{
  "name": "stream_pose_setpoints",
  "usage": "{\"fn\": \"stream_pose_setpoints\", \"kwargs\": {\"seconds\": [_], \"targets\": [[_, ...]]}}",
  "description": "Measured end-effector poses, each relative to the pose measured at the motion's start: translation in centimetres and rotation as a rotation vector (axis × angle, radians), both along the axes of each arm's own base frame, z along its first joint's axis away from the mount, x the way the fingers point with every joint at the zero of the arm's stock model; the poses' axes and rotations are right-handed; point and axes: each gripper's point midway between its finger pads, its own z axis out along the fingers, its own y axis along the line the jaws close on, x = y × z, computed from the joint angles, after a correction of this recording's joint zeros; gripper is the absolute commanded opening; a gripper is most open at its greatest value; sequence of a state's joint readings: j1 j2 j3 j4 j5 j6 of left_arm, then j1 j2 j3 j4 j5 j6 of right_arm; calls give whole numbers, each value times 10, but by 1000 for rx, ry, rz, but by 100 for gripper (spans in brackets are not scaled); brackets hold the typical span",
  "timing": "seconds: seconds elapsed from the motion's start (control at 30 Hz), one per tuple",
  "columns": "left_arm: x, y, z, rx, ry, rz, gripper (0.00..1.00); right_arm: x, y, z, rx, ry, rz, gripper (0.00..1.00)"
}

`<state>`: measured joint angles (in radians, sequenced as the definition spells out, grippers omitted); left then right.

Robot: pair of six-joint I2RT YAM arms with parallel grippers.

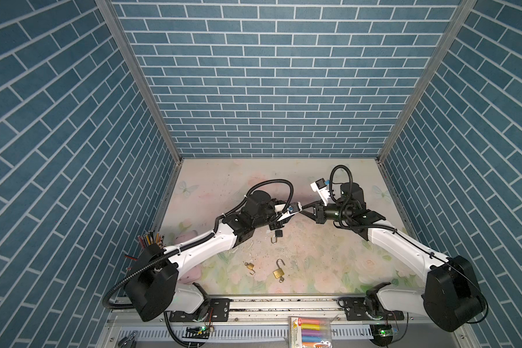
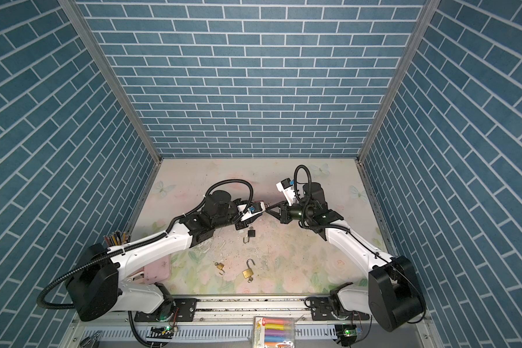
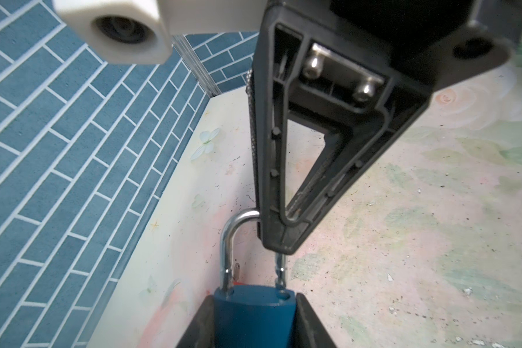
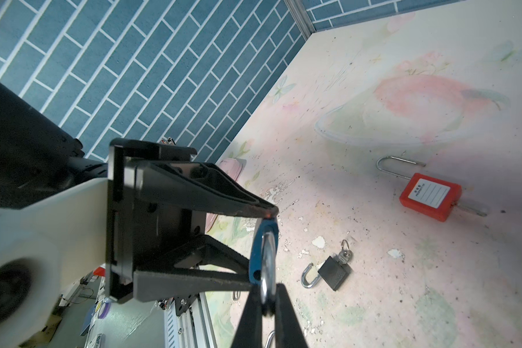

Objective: Lock with the key

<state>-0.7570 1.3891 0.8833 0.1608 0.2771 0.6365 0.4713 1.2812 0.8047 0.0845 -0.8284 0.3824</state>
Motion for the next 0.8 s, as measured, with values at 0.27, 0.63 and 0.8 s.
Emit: {"fn": "stream_pose_setpoints", "kwargs": {"seconds": [0.27,0.63,0.8], "targets": [[3,2,-5,-8,-48,33,4,2,1,-4,1,25,-2,0],[8,3,-2,-18,-72,70,4,8,6,-2,16,26,2,0],[11,4,-6,-11,-66,87,4,10,8,-6,18,32,5,0]]}}
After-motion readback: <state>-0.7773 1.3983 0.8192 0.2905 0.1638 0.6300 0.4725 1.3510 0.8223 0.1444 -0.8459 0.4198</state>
